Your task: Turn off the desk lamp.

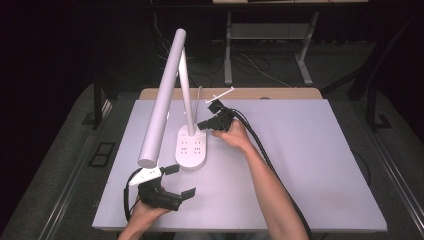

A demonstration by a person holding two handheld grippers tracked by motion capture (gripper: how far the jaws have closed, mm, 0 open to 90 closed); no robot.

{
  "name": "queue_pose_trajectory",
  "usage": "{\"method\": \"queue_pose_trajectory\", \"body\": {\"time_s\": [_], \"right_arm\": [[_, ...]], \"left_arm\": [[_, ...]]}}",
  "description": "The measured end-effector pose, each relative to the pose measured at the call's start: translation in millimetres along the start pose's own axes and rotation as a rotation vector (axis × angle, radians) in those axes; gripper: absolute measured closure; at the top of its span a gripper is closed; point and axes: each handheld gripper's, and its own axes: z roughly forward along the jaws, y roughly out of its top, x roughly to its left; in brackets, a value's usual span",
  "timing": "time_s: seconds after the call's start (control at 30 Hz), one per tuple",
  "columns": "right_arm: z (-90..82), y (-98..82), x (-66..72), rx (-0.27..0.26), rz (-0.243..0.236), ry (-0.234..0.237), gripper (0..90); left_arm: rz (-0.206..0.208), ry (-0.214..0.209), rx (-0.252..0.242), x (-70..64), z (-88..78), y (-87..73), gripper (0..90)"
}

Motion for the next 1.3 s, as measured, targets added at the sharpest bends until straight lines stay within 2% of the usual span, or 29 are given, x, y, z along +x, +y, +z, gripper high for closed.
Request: {"method": "queue_pose_trajectory", "body": {"time_s": [0.13, 0.37, 0.43, 0.63, 0.77, 0.9, 1.07, 1.3], "right_arm": [[6.0, -0.6, -0.3, 0.017, 0.009, 0.005, 90.0], [16.5, -6.0, -4.2, 0.051, 0.021, -0.006, 90.0], [19.9, -8.0, -4.6, 0.043, 0.033, 0.003, 90.0], [20.5, -8.5, -3.0, 0.054, 0.022, -0.001, 90.0], [19.6, -11.2, -8.7, 0.046, 0.054, 0.014, 90.0], [19.0, -10.5, -6.7, 0.044, 0.051, 0.013, 90.0], [20.2, -10.5, -6.6, 0.022, 0.072, 0.027, 90.0], [20.1, -10.7, -6.5, 0.025, 0.064, 0.022, 90.0]], "left_arm": [[0.010, -0.003, 0.012, 0.3, -0.3, -0.2, 0.0], [-0.006, -0.002, -0.008, 2.8, -2.1, 0.2, 0.0], [-0.011, 0.000, -0.014, 3.8, -3.1, 0.2, 0.0], [-0.019, -0.001, -0.020, 4.0, -4.2, -0.1, 0.0], [-0.016, -0.003, -0.017, 3.4, -3.9, -0.2, 0.0], [-0.016, -0.007, -0.014, 4.3, -3.5, -0.3, 0.0], [-0.026, -0.021, -0.021, 5.1, -3.9, -0.1, 0.0], [-0.033, -0.021, -0.040, 6.0, -6.5, -0.1, 0.0]]}}
